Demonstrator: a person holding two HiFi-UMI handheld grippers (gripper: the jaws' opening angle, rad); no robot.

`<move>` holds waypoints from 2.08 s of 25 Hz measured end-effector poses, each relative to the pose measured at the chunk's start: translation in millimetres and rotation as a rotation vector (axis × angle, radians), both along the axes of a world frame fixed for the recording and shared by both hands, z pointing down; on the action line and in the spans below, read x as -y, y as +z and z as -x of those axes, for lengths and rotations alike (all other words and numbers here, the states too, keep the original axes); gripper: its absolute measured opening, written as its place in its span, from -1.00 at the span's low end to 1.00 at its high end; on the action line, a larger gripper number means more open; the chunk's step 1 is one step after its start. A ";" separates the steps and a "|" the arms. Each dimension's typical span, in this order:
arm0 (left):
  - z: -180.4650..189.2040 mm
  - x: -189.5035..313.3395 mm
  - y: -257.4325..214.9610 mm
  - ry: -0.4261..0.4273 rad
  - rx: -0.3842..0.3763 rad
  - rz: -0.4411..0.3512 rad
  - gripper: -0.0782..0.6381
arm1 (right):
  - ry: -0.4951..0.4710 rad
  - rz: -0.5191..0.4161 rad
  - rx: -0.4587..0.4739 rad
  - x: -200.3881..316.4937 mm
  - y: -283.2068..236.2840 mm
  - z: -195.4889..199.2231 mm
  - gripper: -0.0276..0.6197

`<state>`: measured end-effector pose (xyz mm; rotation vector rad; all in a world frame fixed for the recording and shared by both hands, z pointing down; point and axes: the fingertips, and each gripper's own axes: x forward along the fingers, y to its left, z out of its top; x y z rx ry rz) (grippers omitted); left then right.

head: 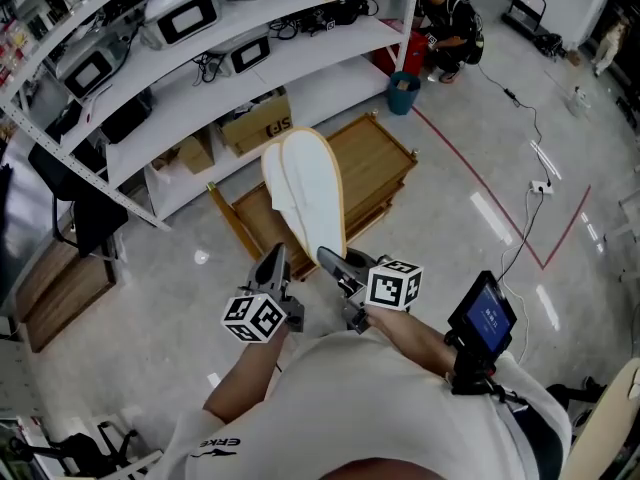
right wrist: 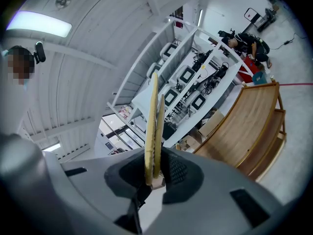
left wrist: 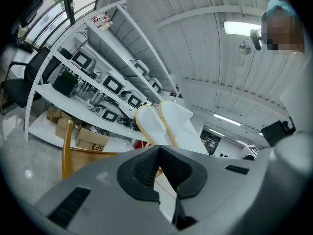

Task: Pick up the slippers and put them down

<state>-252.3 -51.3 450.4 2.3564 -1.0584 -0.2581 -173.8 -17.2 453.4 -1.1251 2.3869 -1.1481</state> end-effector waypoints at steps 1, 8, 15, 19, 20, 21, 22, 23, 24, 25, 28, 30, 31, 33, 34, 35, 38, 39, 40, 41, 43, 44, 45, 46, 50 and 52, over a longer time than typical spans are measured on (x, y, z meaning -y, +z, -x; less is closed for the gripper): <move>0.4 -0.6 0.8 0.001 -0.001 0.001 -0.77 | 0.000 0.000 -0.002 -0.9 0.9 0.7 -0.72; 0.3 -2.3 2.0 0.024 -0.011 0.004 -0.77 | 0.026 0.003 -0.008 -1.8 2.6 2.4 -0.72; -16.5 -10.7 0.4 0.108 -0.015 0.007 -0.77 | 0.116 0.005 -0.011 -14.7 0.4 -11.7 -0.72; -32.4 -18.8 -2.0 0.162 -0.014 0.009 -0.77 | 0.192 0.010 -0.004 -25.4 -2.7 -33.8 -0.72; -37.2 -21.0 -2.0 0.174 -0.013 0.010 -0.77 | 0.209 0.010 -0.003 -28.1 -3.0 -40.2 -0.72; -41.9 -23.0 -2.2 0.185 -0.013 0.009 -0.77 | 0.223 0.009 -0.004 -30.1 -3.4 -46.3 -0.72; -46.5 -24.7 -2.4 0.196 -0.013 0.008 -0.77 | 0.235 0.008 -0.004 -31.3 -4.0 -51.9 -0.72; -51.5 -25.8 -2.7 0.206 -0.011 0.008 -0.77 | 0.245 0.006 -0.003 -31.9 -4.9 -57.3 -0.72; -57.2 -26.3 -3.2 0.217 -0.008 0.009 -0.77 | 0.253 0.004 -0.002 -31.9 -6.2 -62.8 -0.72; -63.8 -26.2 -4.5 0.226 -0.005 0.008 -0.77 | 0.260 0.002 0.000 -31.6 -7.9 -68.7 -0.72; -87.2 -24.0 -11.5 0.250 0.000 -0.005 -0.77 | 0.270 -0.003 0.007 -30.1 -12.4 -87.5 -0.72; -104.5 -20.7 -15.2 0.256 -0.002 -0.012 -0.77 | 0.272 -0.006 0.005 -28.4 -13.3 -102.0 -0.72; -113.8 -19.1 -16.5 0.259 -0.002 -0.014 -0.77 | 0.274 -0.007 0.004 -27.6 -13.4 -110.3 -0.72; -134.3 -17.2 -18.8 0.269 0.001 -0.016 -0.77 | 0.281 -0.007 0.007 -26.5 -14.1 -128.8 -0.72; -145.1 -16.8 -19.8 0.276 0.004 -0.017 -0.77 | 0.286 -0.008 0.010 -26.1 -14.7 -138.9 -0.72; -155.8 -16.3 -20.6 0.282 0.008 -0.018 -0.77 | 0.292 -0.008 0.015 -25.7 -15.3 -149.2 -0.72; -186.1 -15.2 -21.6 0.294 0.017 -0.018 -0.77 | 0.307 -0.009 0.027 -25.7 -15.7 -179.6 -0.72; -195.9 -15.0 -21.8 0.297 0.020 -0.019 -0.77 | 0.311 -0.011 0.031 -25.9 -15.5 -189.6 -0.72; -205.8 -15.0 -22.1 0.299 0.022 -0.021 -0.77 | 0.315 -0.013 0.035 -26.0 -15.3 -199.7 -0.72; -215.7 -15.3 -22.3 0.299 0.023 -0.023 -0.77 | 0.318 -0.014 0.039 -26.5 -14.9 -210.0 -0.72; -234.2 -17.1 -22.0 0.298 0.023 -0.026 -0.77 | 0.324 -0.016 0.046 -28.3 -13.1 -229.7 -0.72; -242.5 -18.1 -21.9 0.297 0.024 -0.027 -0.77 | 0.326 -0.015 0.049 -29.2 -11.9 -238.7 -0.72; -249.9 -18.7 -21.9 0.294 0.025 -0.027 -0.77 | 0.326 -0.013 0.051 -29.7 -11.1 -247.0 -0.72; -256.8 -18.8 -22.1 0.290 0.025 -0.026 -0.77 | 0.325 -0.011 0.052 -29.8 -10.8 -254.6 -0.72; -280.8 -21.1 -21.7 0.271 0.025 -0.021 -0.77 | 0.314 -0.005 0.060 -31.9 -8.5 -279.7 -0.72; -291.1 -23.4 -20.5 0.263 0.023 -0.020 -0.77 | 0.305 -0.001 0.061 -33.6 -5.9 -289.6 -0.72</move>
